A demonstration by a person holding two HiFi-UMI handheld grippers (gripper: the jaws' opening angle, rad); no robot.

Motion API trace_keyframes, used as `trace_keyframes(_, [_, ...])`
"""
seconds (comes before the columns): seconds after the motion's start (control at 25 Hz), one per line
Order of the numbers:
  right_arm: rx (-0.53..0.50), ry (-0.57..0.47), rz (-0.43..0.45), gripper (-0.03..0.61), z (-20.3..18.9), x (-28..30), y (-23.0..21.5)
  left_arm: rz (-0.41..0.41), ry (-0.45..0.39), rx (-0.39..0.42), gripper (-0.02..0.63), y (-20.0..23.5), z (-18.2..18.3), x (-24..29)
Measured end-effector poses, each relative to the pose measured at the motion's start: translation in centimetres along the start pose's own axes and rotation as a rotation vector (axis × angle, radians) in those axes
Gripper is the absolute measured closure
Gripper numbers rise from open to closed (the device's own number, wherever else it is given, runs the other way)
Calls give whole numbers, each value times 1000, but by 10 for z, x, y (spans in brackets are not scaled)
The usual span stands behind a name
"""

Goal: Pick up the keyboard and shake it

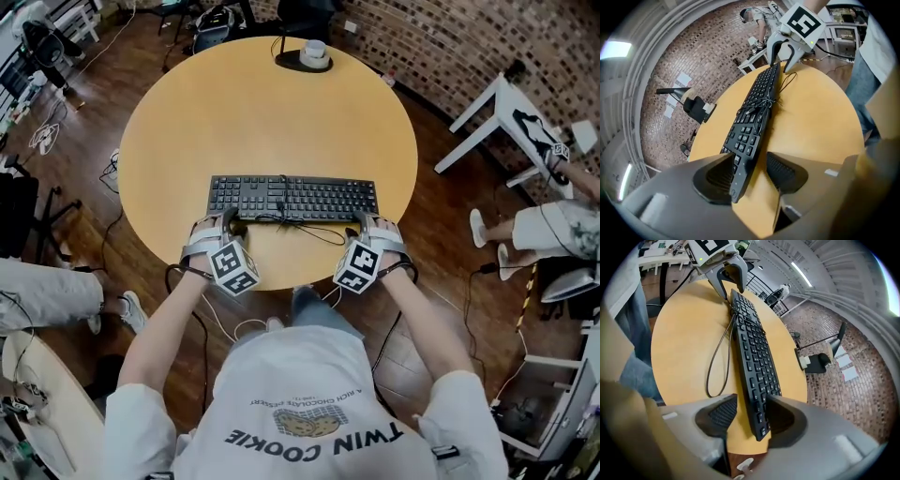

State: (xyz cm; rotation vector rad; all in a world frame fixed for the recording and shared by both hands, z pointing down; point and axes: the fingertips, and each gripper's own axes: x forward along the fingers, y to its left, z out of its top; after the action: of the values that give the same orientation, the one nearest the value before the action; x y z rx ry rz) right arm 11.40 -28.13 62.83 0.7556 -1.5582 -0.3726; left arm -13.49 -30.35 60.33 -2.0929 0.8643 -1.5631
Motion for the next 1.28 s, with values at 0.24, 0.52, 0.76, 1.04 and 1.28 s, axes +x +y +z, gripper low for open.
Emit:
trace_keyframes(0.24, [-95,-11,-33,387,9,15,-6,19,22,106,391,-5,3,17])
trace_keyframes(0.52, [-286,20,-108,421,17,15,-11,87,73,221,476,-1,0,28])
trace_keyframes(0.76, [-298,72,-197,466,15,20,-13,42,72,239,482,-3,1,31])
trace_keyframes(1.04, [-241,62,-54,471,20,15,-19,-104,98,184,483,6,1,25])
trace_keyframes(1.28, [-185,31,223,472,23,-6,-31,-350,141,133,487,22,14,6])
